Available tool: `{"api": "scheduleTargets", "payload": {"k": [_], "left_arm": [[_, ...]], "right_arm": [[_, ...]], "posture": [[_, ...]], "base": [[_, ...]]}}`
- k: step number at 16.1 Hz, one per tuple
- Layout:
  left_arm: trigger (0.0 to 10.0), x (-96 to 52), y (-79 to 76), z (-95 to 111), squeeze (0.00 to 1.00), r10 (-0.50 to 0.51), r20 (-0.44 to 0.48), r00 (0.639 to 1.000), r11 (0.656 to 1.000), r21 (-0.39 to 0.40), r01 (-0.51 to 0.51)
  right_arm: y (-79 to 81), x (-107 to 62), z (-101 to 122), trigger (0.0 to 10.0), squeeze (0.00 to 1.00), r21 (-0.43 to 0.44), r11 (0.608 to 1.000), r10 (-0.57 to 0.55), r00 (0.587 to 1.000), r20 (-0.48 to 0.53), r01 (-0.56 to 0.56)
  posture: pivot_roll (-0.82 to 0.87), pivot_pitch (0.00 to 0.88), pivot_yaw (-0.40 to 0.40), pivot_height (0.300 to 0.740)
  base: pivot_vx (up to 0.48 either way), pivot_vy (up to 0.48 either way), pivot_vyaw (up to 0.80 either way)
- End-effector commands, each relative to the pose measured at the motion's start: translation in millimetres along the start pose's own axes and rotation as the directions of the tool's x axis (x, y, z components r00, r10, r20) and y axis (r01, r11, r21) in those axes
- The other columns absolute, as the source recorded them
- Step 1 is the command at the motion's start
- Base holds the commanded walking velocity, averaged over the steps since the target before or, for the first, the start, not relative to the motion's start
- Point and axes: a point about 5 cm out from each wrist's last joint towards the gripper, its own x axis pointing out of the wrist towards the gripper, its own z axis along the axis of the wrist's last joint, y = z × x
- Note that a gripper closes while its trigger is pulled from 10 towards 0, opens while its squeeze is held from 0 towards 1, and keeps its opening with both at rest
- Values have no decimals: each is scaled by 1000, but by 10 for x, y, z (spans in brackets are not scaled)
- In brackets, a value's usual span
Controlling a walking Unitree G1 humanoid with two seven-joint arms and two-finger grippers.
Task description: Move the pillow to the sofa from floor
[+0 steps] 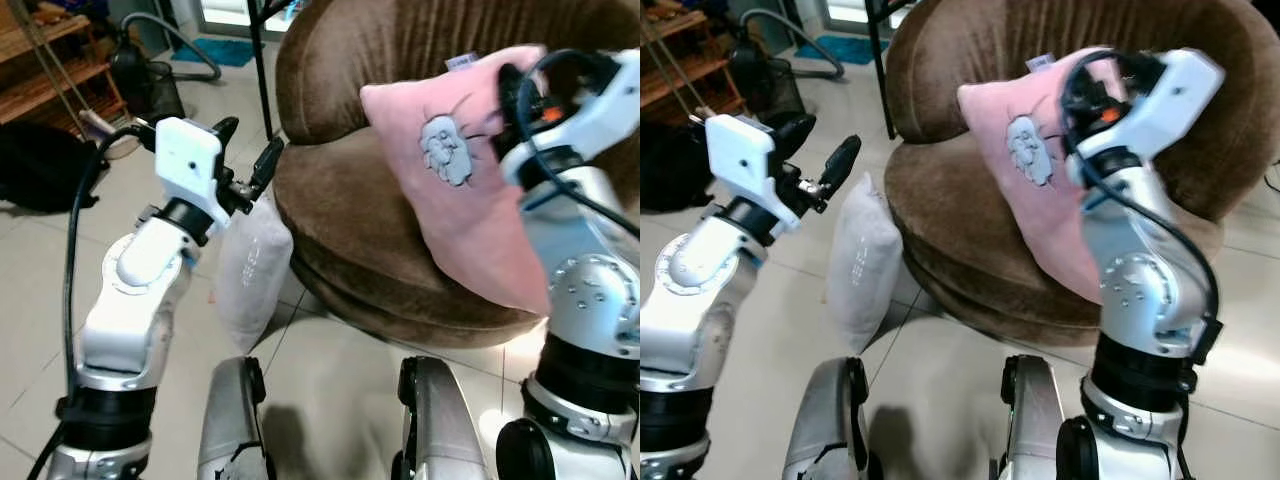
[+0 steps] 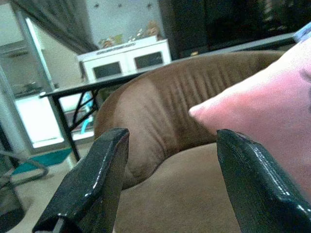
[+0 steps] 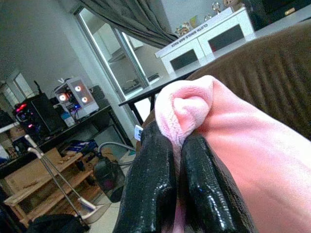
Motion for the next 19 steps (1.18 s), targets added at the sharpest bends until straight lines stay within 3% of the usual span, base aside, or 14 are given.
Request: {"api": "scheduleTargets", "payload": {"k": [1,6,9,14,19], "left_arm": [[10000,-7,24,-35,0,31,-17,999,999,28,-30],[10000,-63,1,-32,0,55,-36,998,995,89,-51],[10000,-21,-25,5,0,64,-16,998,995,79,-63],[10000,12,-63,36,0,43,-6,999,995,92,-42],[10000,29,-177,-16,0,30,-14,999,998,62,-29]], "right_arm": [[28,7,38,10000,0,-12,1000,-5,1000,23,5],[41,73,119,10000,0,-73,997,-14,997,72,19],[77,36,378,10000,0,-78,997,-1,989,146,13],[147,48,623,10000,0,-81,997,15,977,214,3],[-30,-66,291,10000,0,-110,991,-64,992,112,77]], "posture": [[-40,0,37,550],[-19,0,18,595],[-28,0,15,620],[-49,24,30,665],[-49,38,35,710]], "base": [[0,0,0],[0,0,0],[0,0,0],[0,0,0],[0,0,0]]}}
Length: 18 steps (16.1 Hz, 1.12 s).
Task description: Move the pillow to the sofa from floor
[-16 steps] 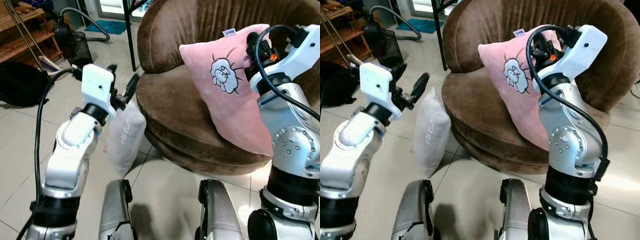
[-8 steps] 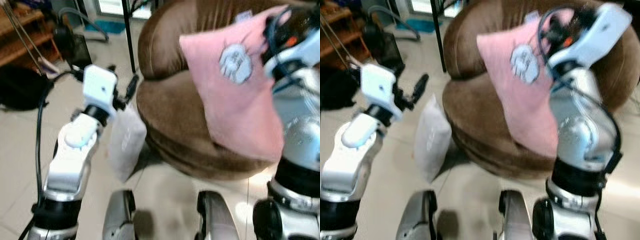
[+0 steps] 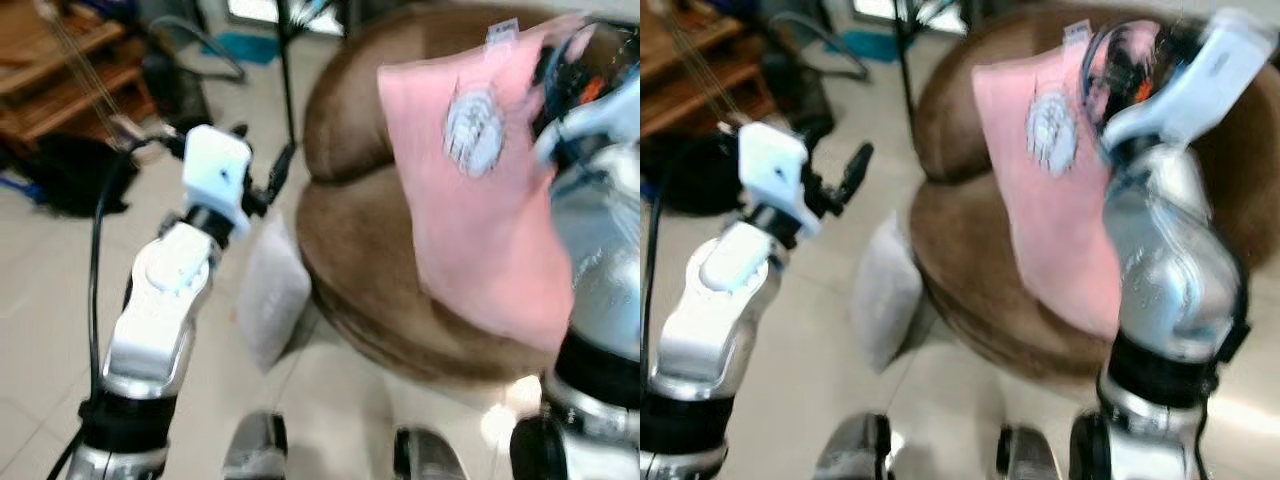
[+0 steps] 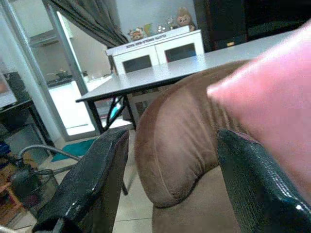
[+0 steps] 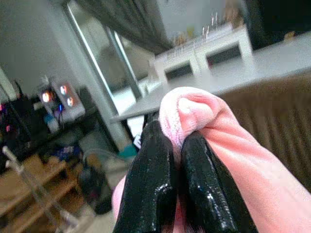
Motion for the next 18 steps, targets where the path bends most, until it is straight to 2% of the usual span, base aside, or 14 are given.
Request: {"api": "scheduleTargets", "payload": {"k": [1,3,5,7,8,10,14,18], "left_arm": [[10000,-15,-6,-20,0,6,-11,1000,1000,8,-6],[10000,-23,-5,-38,0,9,-20,1000,1000,14,-8],[10000,-29,-5,-48,0,0,-18,1000,1000,4,0],[10000,-32,-30,-59,0,-21,-13,1000,1000,-20,21],[10000,-28,-40,-63,0,-21,-15,1000,1000,-20,21],[10000,-38,-36,-81,0,-16,-22,1000,1000,-23,15],[10000,-51,-26,-96,0,-17,-27,999,1000,-21,16],[10000,-53,-35,-93,0,-26,-25,999,1000,-16,25]], "right_arm": [[28,-43,81,10000,0,-2,1000,6,999,43,-6],[-42,-126,-31,10000,0,6,1000,-30,999,10,30],[-72,-167,-84,10000,0,4,999,-45,999,-2,45],[-70,-216,-238,10000,0,-26,999,-26,997,-77,24],[-68,-225,-280,10000,0,-13,1000,-27,995,-93,26],[-65,-258,-378,10000,0,13,1000,-22,992,-122,23],[-79,-286,-439,10000,0,8,1000,-26,990,-138,28],[-105,-313,-479,10000,0,4,1000,-18,986,-165,19]], "posture": [[-46,39,35,720],[-44,38,40,740],[-44,36,46,740],[-46,32,52,740],[-45,25,49,740],[-41,21,46,740],[-39,13,47,740],[-38,9,49,740]], "base": [[0,0,0],[0,0,0],[0,0,0],[285,0,0],[296,0,0],[300,0,-800],[302,0,-800],[293,0,0]]}}
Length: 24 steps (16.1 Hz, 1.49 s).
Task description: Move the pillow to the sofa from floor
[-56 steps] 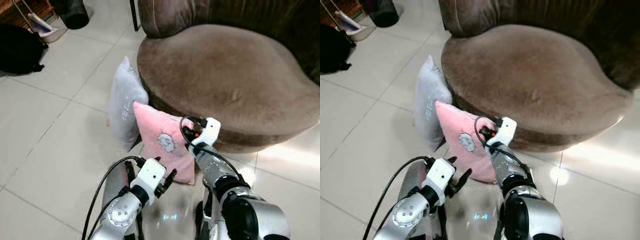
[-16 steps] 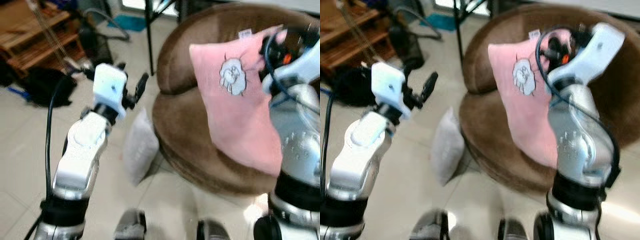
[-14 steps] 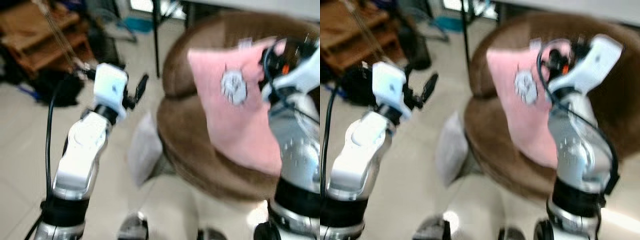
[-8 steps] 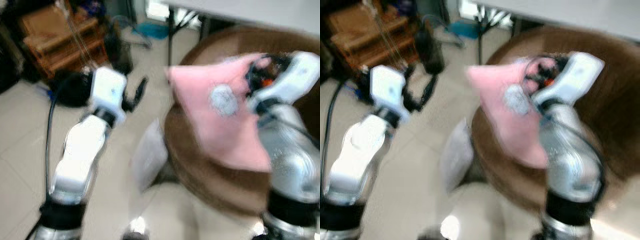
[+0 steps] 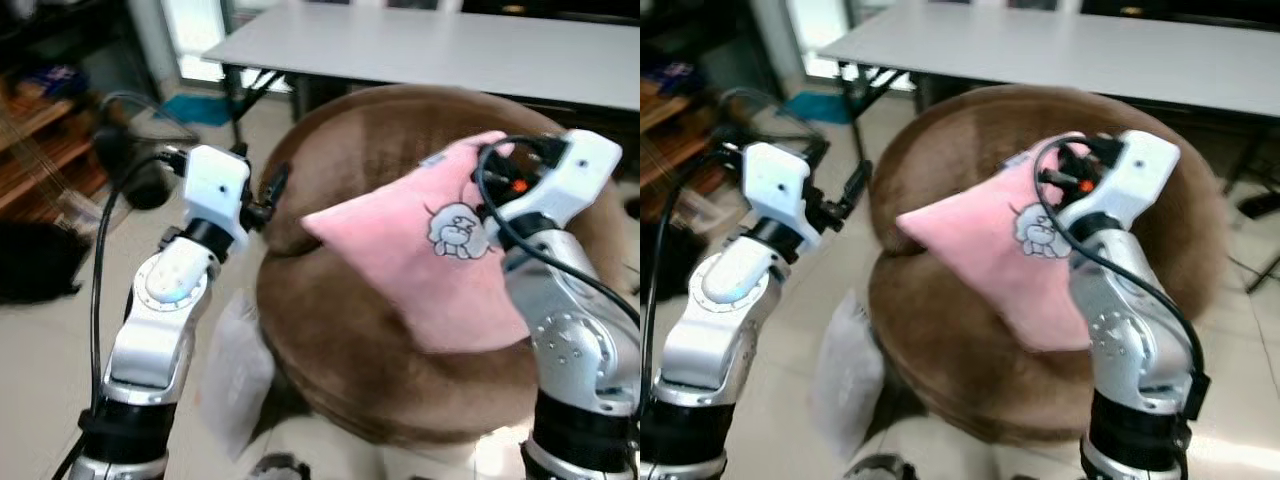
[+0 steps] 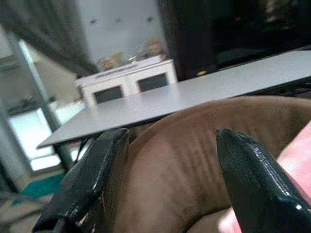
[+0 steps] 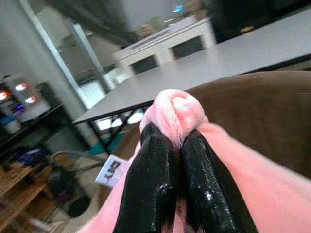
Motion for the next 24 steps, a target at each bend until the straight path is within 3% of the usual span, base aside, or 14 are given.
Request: {"api": "scheduleTargets", "payload": {"k": [1,5,11,17,19,21,23,24], "left_arm": [[10000,9,-21,56,0,-16,20,1000,1000,10,16],[10000,-11,-28,34,0,-23,12,1000,1000,13,23],[10000,-176,-86,-155,0,-91,-111,990,994,53,97],[10000,-339,-169,-208,0,-183,-159,970,983,-4,185],[10000,-444,-195,-205,0,-222,-183,958,975,-15,223],[10000,-517,-143,-185,0,-239,-210,948,971,-19,240],[10000,-523,-126,-170,0,-251,-214,944,967,-21,252],[10000,-564,-100,-167,0,-270,-239,933,961,-8,276]], "right_arm": [[22,-16,99,10000,0,-1,1000,23,999,40,-23],[11,10,129,10000,0,-26,999,42,999,31,-41],[130,18,200,10000,0,-105,988,112,993,-43,-116],[225,48,138,10000,0,-74,987,131,985,-115,-140],[280,139,102,10000,0,-41,990,128,982,-136,-135],[239,375,27,10000,0,-7,999,50,991,-125,-52],[198,507,-1,10000,0,1,1000,2,993,-121,-2],[65,807,-87,10000,0,3,992,-128,984,-124,130]], "posture": [[-38,9,49,740],[-39,17,47,740],[-34,55,37,740],[-31,136,30,740],[-8,157,28,740],[10,189,51,740],[29,214,58,740],[55,216,62,740]], "base": [[281,0,0],[273,0,0],[0,0,0],[0,0,0],[0,0,0],[0,0,0],[0,0,0],[0,0,0]]}}
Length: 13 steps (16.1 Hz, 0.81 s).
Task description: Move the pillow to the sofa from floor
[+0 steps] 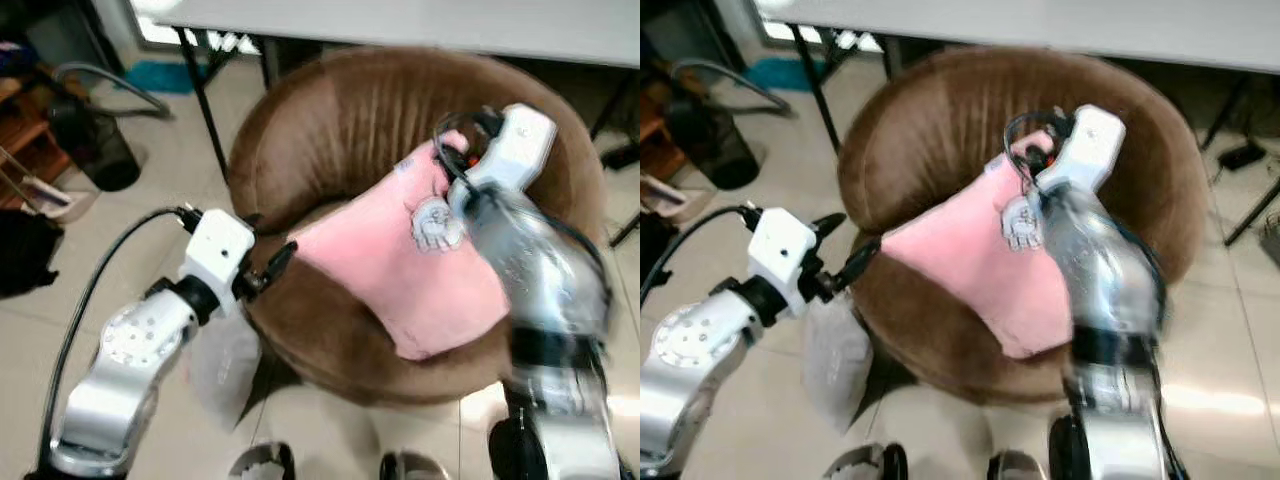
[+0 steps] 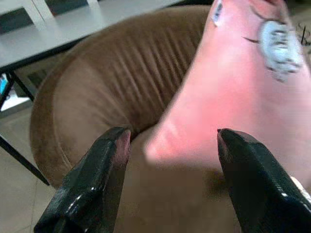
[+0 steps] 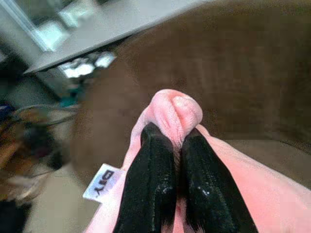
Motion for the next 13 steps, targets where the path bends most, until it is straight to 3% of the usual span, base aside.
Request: {"api": "scheduleTargets", "payload": {"k": [1,4,5,8,10,11,13], "left_arm": [[10000,-50,-3,19,0,-15,-8,1000,1000,4,15],[10000,-116,-35,42,0,-43,-30,999,999,8,43],[10000,-151,-28,37,0,-43,-40,998,999,12,44],[10000,-158,-27,49,0,-41,-43,998,999,10,41],[10000,-142,-22,68,0,-31,-26,999,999,8,31],[10000,-124,-19,74,0,-23,-11,1000,1000,9,23],[10000,-67,10,68,0,57,27,998,998,-9,-57]], "right_arm": [[-65,102,88,10000,0,14,998,-60,996,61,59],[-339,401,186,10000,0,-77,967,-236,966,105,244],[-500,437,275,10000,1000,-114,938,-312,940,142,328],[-609,453,400,10000,1000,-144,921,-332,922,200,363],[-601,459,539,10000,1000,-133,936,-285,924,253,325],[-592,459,610,10000,59,-152,935,-270,921,280,320],[-527,462,746,10000,0,-131,964,-184,934,305,233]], "posture": [[66,215,60,740],[110,234,49,740],[123,229,42,740],[134,222,38,740],[127,206,39,740],[122,202,40,740],[97,182,35,740]], "base": [[0,0,0],[0,0,0],[0,0,0],[0,0,0],[0,0,0],[0,0,0],[0,0,0]]}}
